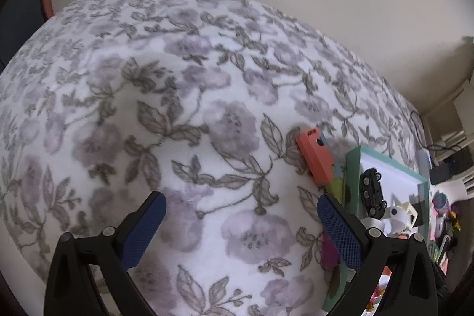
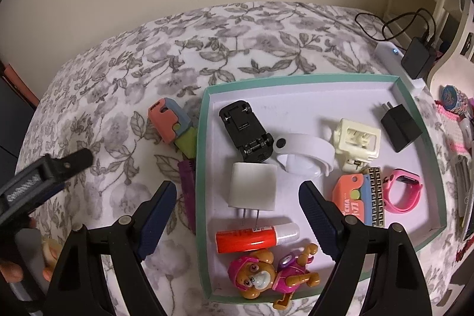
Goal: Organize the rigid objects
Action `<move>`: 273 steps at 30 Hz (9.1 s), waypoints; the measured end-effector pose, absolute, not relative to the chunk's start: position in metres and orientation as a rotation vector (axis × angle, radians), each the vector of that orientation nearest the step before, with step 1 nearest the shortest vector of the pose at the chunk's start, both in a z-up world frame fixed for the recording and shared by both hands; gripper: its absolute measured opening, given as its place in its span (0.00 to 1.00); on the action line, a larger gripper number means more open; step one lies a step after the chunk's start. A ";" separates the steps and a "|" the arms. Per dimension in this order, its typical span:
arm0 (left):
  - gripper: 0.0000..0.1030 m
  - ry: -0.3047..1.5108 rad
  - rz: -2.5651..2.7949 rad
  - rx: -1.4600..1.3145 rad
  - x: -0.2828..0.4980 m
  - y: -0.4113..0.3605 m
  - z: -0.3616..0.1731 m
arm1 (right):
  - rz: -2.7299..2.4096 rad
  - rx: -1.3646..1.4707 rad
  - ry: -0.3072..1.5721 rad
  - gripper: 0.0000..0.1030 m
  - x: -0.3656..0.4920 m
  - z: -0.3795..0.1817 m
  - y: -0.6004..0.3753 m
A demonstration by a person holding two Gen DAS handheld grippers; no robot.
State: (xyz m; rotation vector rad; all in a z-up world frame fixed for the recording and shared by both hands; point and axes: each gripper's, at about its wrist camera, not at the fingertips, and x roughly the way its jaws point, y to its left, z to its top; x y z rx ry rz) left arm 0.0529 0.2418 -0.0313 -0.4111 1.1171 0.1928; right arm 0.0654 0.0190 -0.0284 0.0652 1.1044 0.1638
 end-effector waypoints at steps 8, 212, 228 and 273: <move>1.00 1.136 0.150 -0.408 0.090 0.227 -0.042 | 0.145 0.046 1.121 0.83 0.081 -0.037 0.024; 0.46 1.255 0.101 -0.238 0.021 0.237 -0.027 | 0.301 -0.154 1.256 0.30 0.025 -0.067 0.088; 0.46 1.263 0.080 -0.231 0.011 0.236 -0.030 | 0.253 -0.213 1.252 0.30 0.011 -0.066 0.095; 0.46 1.408 0.084 -0.218 0.002 0.239 -0.078 | 0.308 -0.206 1.254 0.20 -0.001 -0.084 0.116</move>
